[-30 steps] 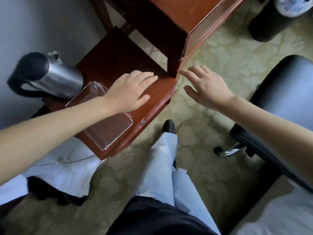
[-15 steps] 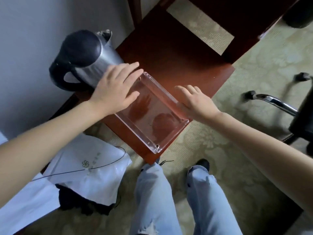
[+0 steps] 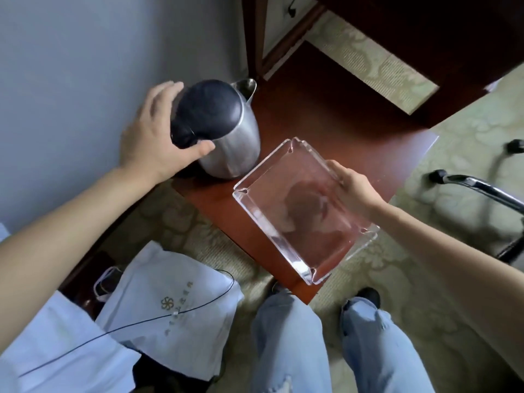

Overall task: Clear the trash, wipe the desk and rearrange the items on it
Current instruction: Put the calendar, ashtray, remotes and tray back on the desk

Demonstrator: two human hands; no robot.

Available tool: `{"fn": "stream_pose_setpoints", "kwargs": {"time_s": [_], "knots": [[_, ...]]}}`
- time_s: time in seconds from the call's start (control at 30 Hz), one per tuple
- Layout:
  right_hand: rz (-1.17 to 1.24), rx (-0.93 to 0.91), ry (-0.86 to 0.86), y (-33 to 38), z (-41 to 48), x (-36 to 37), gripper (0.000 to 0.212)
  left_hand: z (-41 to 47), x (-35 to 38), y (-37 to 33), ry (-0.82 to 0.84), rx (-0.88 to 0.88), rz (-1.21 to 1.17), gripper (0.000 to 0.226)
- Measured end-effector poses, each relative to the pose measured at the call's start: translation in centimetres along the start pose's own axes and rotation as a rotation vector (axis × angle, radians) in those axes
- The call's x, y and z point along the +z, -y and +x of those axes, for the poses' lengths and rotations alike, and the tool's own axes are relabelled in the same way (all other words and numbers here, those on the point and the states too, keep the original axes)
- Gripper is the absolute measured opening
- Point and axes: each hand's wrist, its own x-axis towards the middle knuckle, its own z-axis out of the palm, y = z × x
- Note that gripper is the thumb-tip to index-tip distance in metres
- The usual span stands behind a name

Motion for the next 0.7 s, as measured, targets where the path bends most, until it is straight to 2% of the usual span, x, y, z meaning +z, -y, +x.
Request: {"fn": "stream_pose_setpoints", "kwargs": {"time_s": [0.1,0.2,0.47,0.6,0.7], "knots": [[-0.059,-0.002,-0.051,-0.3,-0.4,-1.9,0.038,-0.4,0.5,1.9,0.108,-0.109,-0.203,0.100],[-0.018,0.014,-0.077,-0.1,-0.8,-3.6,0.044,-0.7,1.4,3.0,0.102,-0.172,-0.243,0.085],[0.355,0.113,-0.137,-1.6,-3.8,-5.8,0.043,0.0,0.6,0.3,-0.006,-0.086,-0.387,0.064],[0.496,0.111,-0.201,-0.5,-6.1,-9.2,0.053,0.6,-1.8,-2.6,-0.010,-0.032,-0.362,0.055],[0.566,0.141,-0.247,0.6,-7.7,-12.8,0.045,1.7,-4.7,-5.3,-0.014,-0.047,-0.397,0.050]]}}
